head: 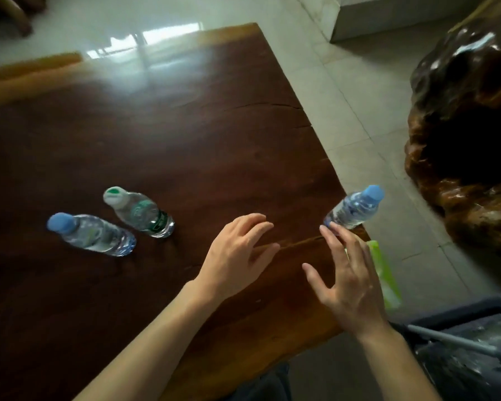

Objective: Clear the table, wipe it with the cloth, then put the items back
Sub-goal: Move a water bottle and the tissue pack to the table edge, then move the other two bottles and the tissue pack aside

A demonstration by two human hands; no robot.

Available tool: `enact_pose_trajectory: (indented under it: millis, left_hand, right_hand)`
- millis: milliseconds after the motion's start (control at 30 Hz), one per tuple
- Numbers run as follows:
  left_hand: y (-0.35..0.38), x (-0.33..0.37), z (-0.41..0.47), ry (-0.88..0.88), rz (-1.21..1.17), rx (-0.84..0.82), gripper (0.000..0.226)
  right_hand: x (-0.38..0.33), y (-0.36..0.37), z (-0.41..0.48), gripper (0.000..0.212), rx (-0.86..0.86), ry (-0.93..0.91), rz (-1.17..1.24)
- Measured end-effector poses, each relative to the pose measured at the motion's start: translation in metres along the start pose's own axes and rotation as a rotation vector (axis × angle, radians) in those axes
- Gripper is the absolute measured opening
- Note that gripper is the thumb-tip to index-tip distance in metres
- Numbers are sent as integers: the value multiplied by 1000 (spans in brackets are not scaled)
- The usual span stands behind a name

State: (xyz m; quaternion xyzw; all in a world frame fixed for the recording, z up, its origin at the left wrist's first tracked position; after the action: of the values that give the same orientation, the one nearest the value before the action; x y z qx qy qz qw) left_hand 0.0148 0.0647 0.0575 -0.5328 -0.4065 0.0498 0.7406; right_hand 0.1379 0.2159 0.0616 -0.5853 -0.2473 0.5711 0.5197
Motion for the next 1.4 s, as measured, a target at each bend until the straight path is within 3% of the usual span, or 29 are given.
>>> enact_pose_trajectory:
  millis: [433, 633, 800, 933, 1033, 1400]
  left_hand:
    - [-70, -138, -176, -543, 107, 220, 44]
    - [-80, -184, -207, -803, 32, 416, 54]
    - [-80, -225, -213, -993, -182, 603, 77]
    - [-82, -251, -199, -986, -389, 709, 94]
    - [-88, -264, -187, -940, -386, 709, 96]
    - [-104, -283, -170, -852, -394, 767, 63]
  right_hand:
    - [-171, 117, 45, 65, -303, -381, 172]
    - [-197, 166, 73, 74, -380, -309, 316]
    - [-197, 205, 99, 92, -445, -152, 496]
    - [-202, 231, 114, 103, -518, -74, 576]
    - [-210, 240, 122, 103, -524, -81, 612]
    - [-221, 249, 136, 72, -440, -59, 685]
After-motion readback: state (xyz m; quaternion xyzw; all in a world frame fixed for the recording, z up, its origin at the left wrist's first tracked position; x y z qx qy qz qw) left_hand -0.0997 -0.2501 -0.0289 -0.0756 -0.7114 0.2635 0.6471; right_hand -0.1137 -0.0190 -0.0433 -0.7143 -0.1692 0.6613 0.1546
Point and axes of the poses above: each hand's wrist, its own z-axis towards the middle knuckle, its own y-axis out of the palm, x = y × z, the point moved 10 cm from there along z, towards the middle knuckle, and after that the axes turned 4 degrees about -x, right-handed, at the moved point
